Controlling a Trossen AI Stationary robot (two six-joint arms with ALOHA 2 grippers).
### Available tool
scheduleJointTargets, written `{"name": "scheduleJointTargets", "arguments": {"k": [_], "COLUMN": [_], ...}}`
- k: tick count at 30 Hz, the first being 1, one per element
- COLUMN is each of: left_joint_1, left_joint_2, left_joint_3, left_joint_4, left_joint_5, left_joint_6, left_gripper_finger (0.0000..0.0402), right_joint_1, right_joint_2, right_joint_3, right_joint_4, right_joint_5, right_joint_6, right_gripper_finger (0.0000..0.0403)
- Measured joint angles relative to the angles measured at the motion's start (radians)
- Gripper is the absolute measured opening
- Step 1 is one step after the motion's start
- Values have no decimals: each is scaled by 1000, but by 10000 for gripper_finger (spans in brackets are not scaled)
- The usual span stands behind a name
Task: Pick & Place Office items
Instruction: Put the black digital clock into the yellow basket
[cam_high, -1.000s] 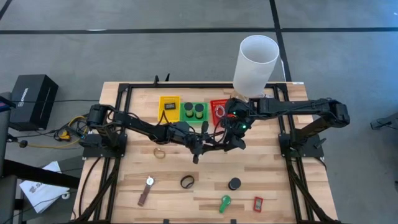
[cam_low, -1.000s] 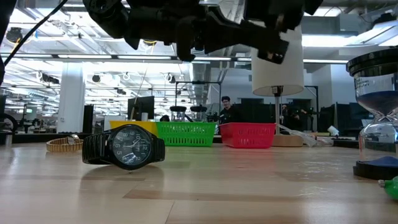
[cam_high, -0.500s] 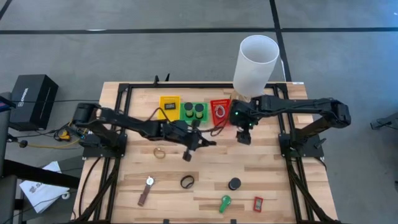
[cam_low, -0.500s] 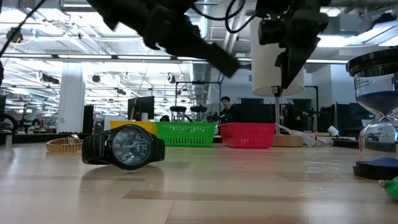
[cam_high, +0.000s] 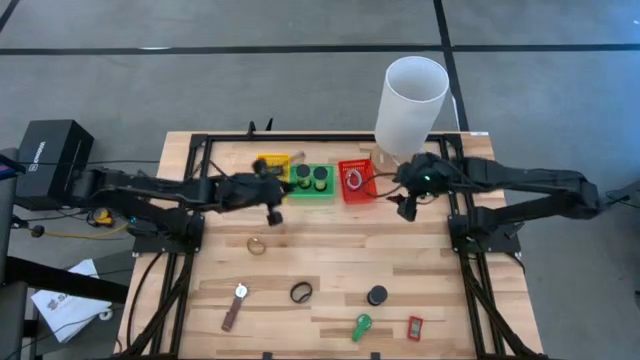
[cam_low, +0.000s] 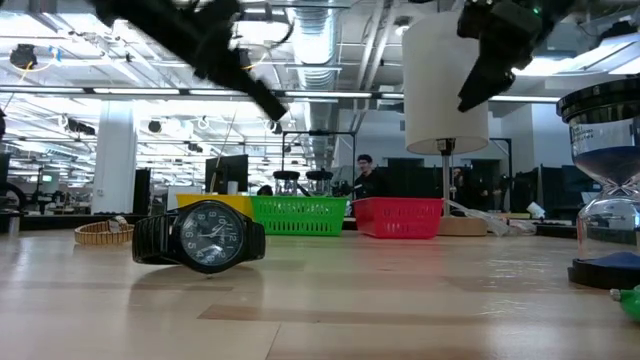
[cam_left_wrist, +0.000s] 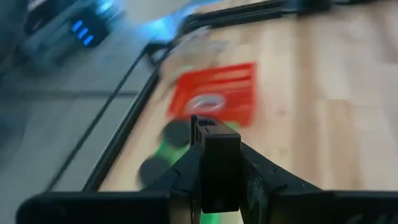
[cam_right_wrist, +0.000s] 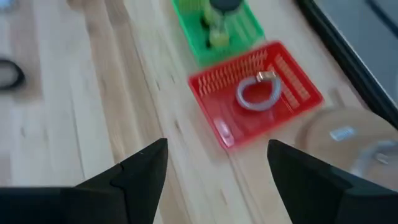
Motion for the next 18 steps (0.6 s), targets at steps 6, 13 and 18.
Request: {"name": "scheduleJointTargets", "arguments": {"k": [6,13,18], "left_joint_1": [156,258,299], "left_joint_2": [-127,-117,-47], "left_joint_3": [-209,-304,-310], "left_joint_4": [31,138,176], "left_joint_5": [-1,1,1], "left_joint_6": [-198,-181,-180], "left_gripper_finger": [65,65,65], "right_joint_1": [15,-21,-39], "right_joint_2": [-100,-54,17], "right_joint_3": [-224,-296,-298], "right_joint_4": [292,435,434], "right_joint_5": [0,0,-1], "right_joint_6": [-81,-127,-151], "right_gripper_finger": [265,265,265]}}
